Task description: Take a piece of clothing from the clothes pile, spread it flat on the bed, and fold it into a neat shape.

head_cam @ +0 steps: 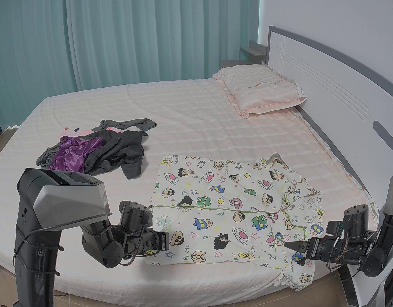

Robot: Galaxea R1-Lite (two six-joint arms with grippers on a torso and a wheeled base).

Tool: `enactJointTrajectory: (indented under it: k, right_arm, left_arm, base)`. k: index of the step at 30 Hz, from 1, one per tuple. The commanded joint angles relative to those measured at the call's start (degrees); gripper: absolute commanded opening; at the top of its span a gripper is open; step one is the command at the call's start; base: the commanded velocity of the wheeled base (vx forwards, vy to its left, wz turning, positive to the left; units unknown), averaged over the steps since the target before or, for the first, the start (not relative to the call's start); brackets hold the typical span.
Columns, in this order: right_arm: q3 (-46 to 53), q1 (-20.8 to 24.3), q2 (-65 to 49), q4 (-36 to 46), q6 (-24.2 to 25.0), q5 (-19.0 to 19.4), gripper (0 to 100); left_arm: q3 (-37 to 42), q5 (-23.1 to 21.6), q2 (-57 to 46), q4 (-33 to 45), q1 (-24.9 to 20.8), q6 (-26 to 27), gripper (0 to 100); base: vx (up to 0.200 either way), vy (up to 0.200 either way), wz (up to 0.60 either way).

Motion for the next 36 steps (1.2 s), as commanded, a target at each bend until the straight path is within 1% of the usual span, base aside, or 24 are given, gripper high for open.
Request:
enactJointTrajectory:
  k: [1,4,8,14,17,18,21,23,24,29,36]
  right_arm:
    - [0.92,0.03,0.17,-0.04,0.01,0.04,100]
    - [0.92,0.03,0.17,-0.04,0.01,0.04,100]
    - [0.92,0.03,0.17,-0.04,0.10,0.04,100]
    - [0.92,0.38,0.17,-0.04,0.71,0.04,100]
    - [0.92,0.38,0.17,-0.04,0.71,-0.05,100]
    - [0.92,0.47,0.08,-0.04,0.71,-0.05,100]
    - [1.01,0.47,0.17,-0.04,0.71,-0.05,100]
    - [0.92,0.47,0.17,-0.04,0.71,-0.05,100]
    - [0.92,0.47,0.17,-0.04,0.71,-0.05,100]
    - [0.92,1.09,0.25,0.04,0.80,-0.05,100]
    - [0.92,1.17,0.34,0.04,0.80,-0.05,100]
  left_arm:
    - [2.01,0.29,-0.57,-2.28,-0.08,-0.01,0]
    - [2.63,0.64,-1.10,-3.86,-0.61,-0.01,0]
    - [2.63,1.78,-1.80,-3.86,-1.40,-0.01,0]
    - [2.63,5.65,-2.33,-3.86,-6.15,-0.10,0]
    - [2.71,6.53,-2.33,-3.86,-7.38,-0.10,0]
    - [2.71,7.32,-2.33,-3.86,-8.87,-0.10,0]
    - [2.98,8.55,-2.33,-3.86,-10.72,-0.10,0]
    - [2.98,8.73,-2.33,-3.86,-11.24,-0.10,0]
    - [2.98,8.81,-1.97,-3.86,-12.30,-0.10,0]
    - [3.07,8.81,-1.89,-3.86,-14.67,-0.19,0]
    - [4.30,8.90,-2.15,-3.86,-15.81,-0.10,0]
  base:
    - [0.000,0.000,0.00]
    - [0.000,0.000,0.00]
    - [0.000,0.000,0.00]
    - [0.000,0.000,0.00]
    - [0.000,0.000,0.00]
    - [0.000,0.000,0.00]
    - [0.000,0.000,0.00]
    - [0.000,0.000,0.00]
    - [0.000,0.000,0.00]
    - [0.000,0.000,0.00]
    - [0.000,0.000,0.00]
